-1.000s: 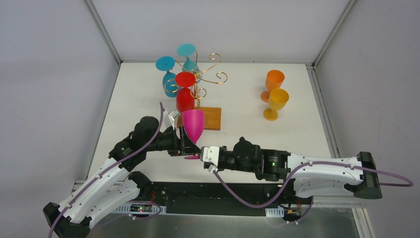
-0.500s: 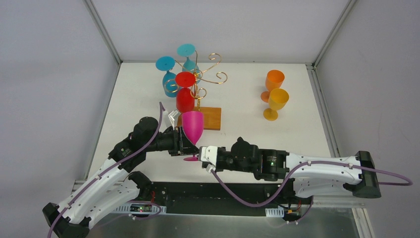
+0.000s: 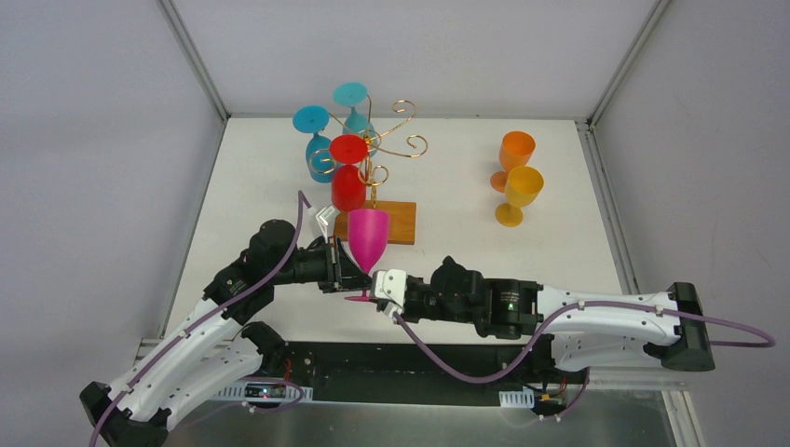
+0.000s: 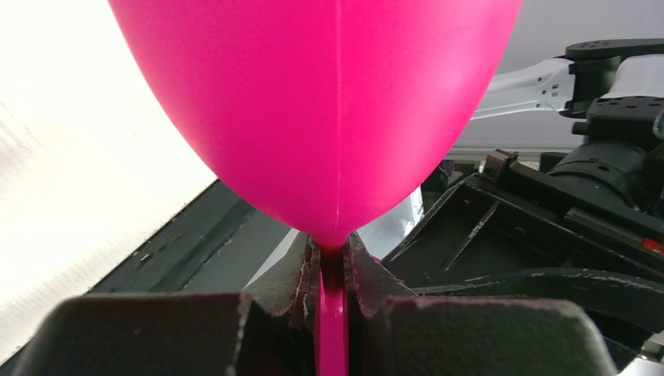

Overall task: Take the wine glass off the wine glass rack
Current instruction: Place the wine glass at the center of the board.

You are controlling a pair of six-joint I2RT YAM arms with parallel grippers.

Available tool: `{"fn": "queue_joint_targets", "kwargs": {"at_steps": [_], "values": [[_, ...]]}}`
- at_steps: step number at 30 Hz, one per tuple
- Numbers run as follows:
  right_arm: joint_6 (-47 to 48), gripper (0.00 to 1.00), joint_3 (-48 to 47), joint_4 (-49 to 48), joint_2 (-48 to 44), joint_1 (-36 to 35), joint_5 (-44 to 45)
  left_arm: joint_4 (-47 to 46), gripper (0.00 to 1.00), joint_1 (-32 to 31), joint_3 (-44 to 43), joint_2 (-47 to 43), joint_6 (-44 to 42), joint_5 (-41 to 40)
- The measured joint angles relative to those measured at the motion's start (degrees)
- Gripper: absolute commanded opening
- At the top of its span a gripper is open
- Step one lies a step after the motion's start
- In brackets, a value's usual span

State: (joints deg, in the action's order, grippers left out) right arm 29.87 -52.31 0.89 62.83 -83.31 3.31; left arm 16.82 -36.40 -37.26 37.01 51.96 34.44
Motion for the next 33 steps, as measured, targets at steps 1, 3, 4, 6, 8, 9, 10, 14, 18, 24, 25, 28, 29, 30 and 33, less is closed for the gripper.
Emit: {"fn": "queue_joint_targets", "kwargs": {"at_steps": [1,3,4,6,8,9,10,14,18,24,25,28,29,30,33], "values": [[-0.5,0.23,-0.2,0.2,0.0,0.0,0.0,0.0,0.00,0.0,0.2,0.0,-0.3,0.0],[-1.6,0.30,-0.7,0.9,-0.4,-0.2,0.2,0.2,0.00,0.0,0.7,0.0,-0.6,0.0],[-2.3,0.32,-0.8,1.4,-0.8,-0.3,0.4,0.3,0.00,0.0,1.0,0.0,-0.9,0.2],[-3.7,0.37,-0.8,2.7,-1.9,-0.3,1.0,0.5,0.00,0.0,1.5,0.3,-1.6,1.0],[-5.1,0.39,-0.8,4.1,-3.0,-0.3,1.9,0.6,0.00,0.0,1.7,0.8,-2.1,1.8],[-5.9,0.40,-0.9,5.0,-3.8,-0.3,2.4,0.6,0.00,0.0,1.8,1.3,-2.5,2.5],[-6.6,0.42,-1.1,6.2,-4.5,-0.3,3.1,0.6,0.00,0.0,1.9,1.7,-2.9,3.0],[-9.7,0.48,-3.2,10.3,-6.7,-0.3,6.8,0.7,0.00,0.0,1.9,5.0,-4.9,6.3],[-13.6,0.49,-7.6,15.2,-7.6,0.7,11.1,0.7,0.00,0.0,1.9,7.5,-6.5,9.8],[-19.9,0.50,-15.1,23.4,-7.3,9.1,11.0,0.7,0.00,0.0,1.9,8.3,-8.8,14.4],[-20.7,0.50,-15.9,24.3,-7.2,10.5,10.6,0.7,0.00,0.0,1.9,8.3,-9.1,15.1],[-23.5,0.50,-18.5,28.0,-6.4,15.5,7.2,0.7,0.00,0.0,1.9,8.3,-9.7,16.9],[-24.2,0.51,-19.1,29.0,-6.1,17.0,5.8,0.7,0.00,0.0,1.9,8.2,-9.9,17.6],[-25.1,0.51,-19.8,30.0,-5.7,18.8,4.0,0.7,0.00,-0.1,1.9,8.1,-10.2,18.3],[-27.7,0.51,-20.8,31.8,-4.8,24.3,-3.0,0.7,0.00,-1.0,1.9,7.7,-10.7,19.8]]}}
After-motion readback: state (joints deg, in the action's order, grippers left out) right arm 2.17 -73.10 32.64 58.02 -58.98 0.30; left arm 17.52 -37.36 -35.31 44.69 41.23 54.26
